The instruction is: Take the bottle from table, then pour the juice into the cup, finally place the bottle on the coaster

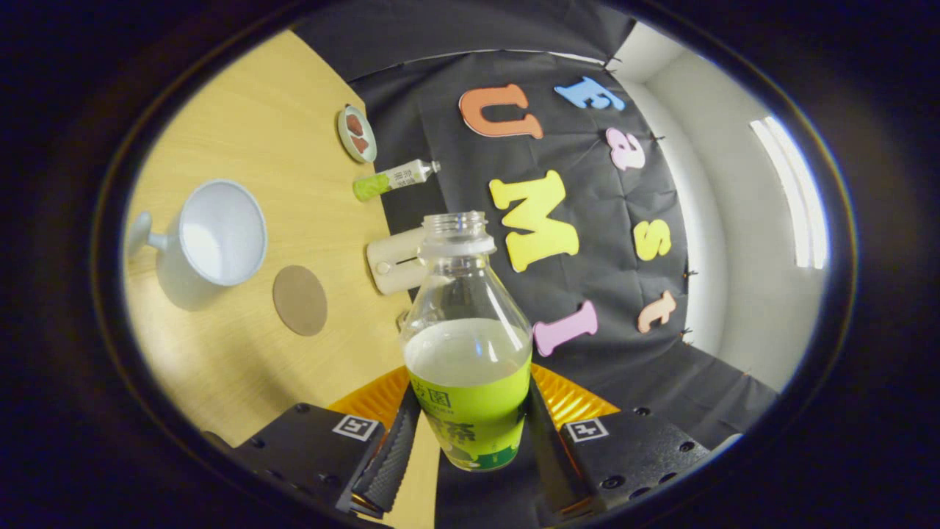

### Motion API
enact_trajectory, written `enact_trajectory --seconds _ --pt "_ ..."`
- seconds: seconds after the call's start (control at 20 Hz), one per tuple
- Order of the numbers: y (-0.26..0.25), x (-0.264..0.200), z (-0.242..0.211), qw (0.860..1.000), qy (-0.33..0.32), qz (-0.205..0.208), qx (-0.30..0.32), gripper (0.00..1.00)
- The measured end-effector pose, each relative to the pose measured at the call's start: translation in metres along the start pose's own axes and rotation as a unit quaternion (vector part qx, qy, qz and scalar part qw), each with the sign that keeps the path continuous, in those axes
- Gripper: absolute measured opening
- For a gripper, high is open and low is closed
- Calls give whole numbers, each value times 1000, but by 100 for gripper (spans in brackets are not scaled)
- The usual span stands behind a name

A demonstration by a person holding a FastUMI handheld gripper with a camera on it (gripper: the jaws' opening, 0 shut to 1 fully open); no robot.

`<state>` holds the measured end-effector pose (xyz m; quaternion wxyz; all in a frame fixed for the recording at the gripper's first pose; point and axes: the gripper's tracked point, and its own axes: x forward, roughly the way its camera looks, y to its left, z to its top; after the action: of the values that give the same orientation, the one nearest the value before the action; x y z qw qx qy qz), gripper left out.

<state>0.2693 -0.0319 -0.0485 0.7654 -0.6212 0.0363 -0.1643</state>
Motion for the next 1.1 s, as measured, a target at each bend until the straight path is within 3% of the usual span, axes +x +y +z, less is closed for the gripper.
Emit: enact_trajectory --seconds 0.15,0.45,1.1 --pt "-9 -4 11 998 -20 -39 -48 78" --pt "-20 -13 21 992 -30 -66 -104 77" --pt "-11 -7 26 982 -26 -76 -171 77"
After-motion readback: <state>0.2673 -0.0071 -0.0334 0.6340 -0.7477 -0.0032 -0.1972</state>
